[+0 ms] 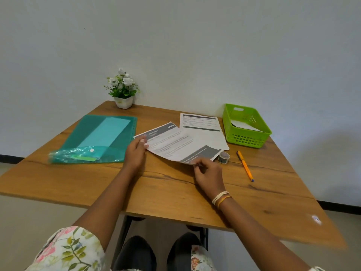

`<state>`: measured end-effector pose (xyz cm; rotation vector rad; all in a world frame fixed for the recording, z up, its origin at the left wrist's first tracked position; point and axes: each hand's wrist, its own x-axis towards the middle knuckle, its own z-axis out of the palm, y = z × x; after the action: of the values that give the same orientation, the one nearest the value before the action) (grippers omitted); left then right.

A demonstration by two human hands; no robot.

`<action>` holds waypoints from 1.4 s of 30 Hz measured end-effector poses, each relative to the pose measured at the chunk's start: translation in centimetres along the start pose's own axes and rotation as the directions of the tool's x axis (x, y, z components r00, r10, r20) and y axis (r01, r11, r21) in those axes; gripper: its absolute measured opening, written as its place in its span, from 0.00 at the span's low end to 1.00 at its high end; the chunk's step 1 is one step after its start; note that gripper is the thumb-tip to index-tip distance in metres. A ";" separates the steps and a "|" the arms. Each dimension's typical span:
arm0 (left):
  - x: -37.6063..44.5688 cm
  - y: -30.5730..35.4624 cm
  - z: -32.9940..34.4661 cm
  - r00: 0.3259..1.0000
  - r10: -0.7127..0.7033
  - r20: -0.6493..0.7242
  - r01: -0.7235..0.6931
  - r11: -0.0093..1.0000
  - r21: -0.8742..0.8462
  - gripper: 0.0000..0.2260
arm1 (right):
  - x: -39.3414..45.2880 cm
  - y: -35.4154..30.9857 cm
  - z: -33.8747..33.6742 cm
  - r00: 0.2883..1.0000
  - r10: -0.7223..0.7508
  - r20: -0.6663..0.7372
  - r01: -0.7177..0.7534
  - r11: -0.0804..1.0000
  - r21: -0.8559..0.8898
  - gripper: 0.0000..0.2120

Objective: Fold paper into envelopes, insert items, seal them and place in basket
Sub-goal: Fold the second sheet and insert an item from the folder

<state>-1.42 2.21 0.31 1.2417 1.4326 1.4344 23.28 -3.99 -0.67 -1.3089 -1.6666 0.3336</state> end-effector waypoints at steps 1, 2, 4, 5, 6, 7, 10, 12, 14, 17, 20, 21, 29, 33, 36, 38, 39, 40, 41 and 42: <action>-0.3 0.3 -0.3 0.996 -0.084 -0.003 0.083 0.985 -0.155 0.16 | -0.4 0.2 -0.5 1.000 0.005 0.018 -0.005 1.000 0.011 0.08; -0.8 0.7 -0.7 0.987 -0.160 0.010 0.156 0.948 -0.276 0.18 | -0.7 0.3 -1.1 0.999 0.010 0.038 -0.011 1.000 0.023 0.08; -1.2 1.1 -1.5 0.964 -0.263 0.051 0.262 0.885 -0.385 0.23 | -1.1 0.7 -2.3 0.995 0.022 0.093 -0.026 0.999 0.044 0.09; -1.6 1.3 -1.8 0.956 -0.287 0.063 0.289 0.878 -0.382 0.23 | -1.4 0.9 -2.8 0.991 0.032 0.128 -0.039 0.998 0.054 0.10; -2.0 1.4 -2.1 0.958 -0.284 0.045 0.282 0.899 -0.335 0.22 | -1.5 1.0 -3.3 0.986 0.040 0.162 -0.051 0.996 0.067 0.10; -2.5 1.3 -2.4 0.971 -0.240 0.001 0.233 0.943 -0.239 0.19 | -1.7 1.1 -3.8 0.980 0.045 0.193 -0.062 0.995 0.081 0.11; -3.4 0.8 -2.9 0.996 0.051 -0.074 -0.029 0.963 0.267 0.13 | -2.1 1.3 -5.3 0.956 0.094 0.278 -0.133 0.983 0.123 0.13; -3.5 0.8 -2.9 0.994 0.108 -0.030 -0.081 0.876 0.475 0.16 | -2.2 1.7 -6.1 0.941 0.117 0.318 -0.169 0.975 0.142 0.14; -3.6 0.8 -2.6 0.997 0.082 -0.003 -0.061 0.757 0.651 0.19 | -2.1 2.3 -6.7 0.926 0.133 0.354 -0.186 0.975 0.119 0.12; -4.2 0.9 -1.9 0.995 0.086 -0.040 -0.015 0.559 0.829 0.20 | -1.5 3.3 -7.6 0.895 0.162 0.415 -0.206 0.977 0.062 0.12; -4.7 1.4 -1.3 0.992 0.096 -0.076 0.014 0.526 0.850 0.19 | -0.9 4.0 -8.0 0.861 0.201 0.468 -0.300 0.942 0.148 0.20; -4.7 1.7 -1.2 0.993 0.071 -0.093 0.039 0.547 0.836 0.18 | -0.7 4.2 -8.0 0.850 0.241 0.469 -0.372 0.904 0.210 0.20; -4.3 2.3 -0.7 0.977 -0.142 -0.161 0.215 0.630 0.746 0.16 | -0.8 -0.8 -5.5 0.970 0.204 0.134 -0.163 0.950 -0.266 0.13; -4.1 1.7 -1.3 0.973 -0.163 -0.164 0.231 0.697 0.679 0.15 | -0.6 -3.7 -1.3 0.968 0.177 0.175 -0.092 0.908 -0.408 0.15; -5.2 1.4 -1.4 0.982 -0.075 -0.175 0.179 0.686 0.706 0.14 | 0.2 -5.7 2.2 0.939 0.201 0.280 -0.051 0.885 -0.463 0.22; -6.0 1.3 -1.4 0.982 0.006 -0.189 0.135 0.677 0.724 0.14 | 0.6 -6.4 4.7 0.912 0.183 0.368 0.031 0.863 -0.505 0.25; -6.4 1.2 -1.4 0.981 0.046 -0.189 0.109 0.679 0.726 0.13 | 0.6 -6.5 5.8 0.891 0.180 0.417 0.064 0.860 -0.507 0.27; -6.7 1.1 -1.4 0.980 0.078 -0.185 0.082 0.686 0.723 0.11 | 0.6 -6.6 6.7 0.869 0.174 0.463 0.094 0.862 -0.499 0.28; -6.9 0.9 -1.5 0.979 0.101 -0.178 0.058 0.698 0.714 0.10 | 0.4 -6.5 7.4 0.850 0.165 0.500 0.119 0.865 -0.488 0.29; -7.0 0.8 -1.6 0.978 0.118 -0.173 0.038 0.711 0.702 0.09 | 0.3 -6.4 7.8 0.840 0.152 0.521 0.138 0.868 -0.476 0.29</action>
<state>-1.08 -5.05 0.37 1.6105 2.2441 1.0726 13.22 -3.71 -0.02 -1.7097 -2.3470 0.3078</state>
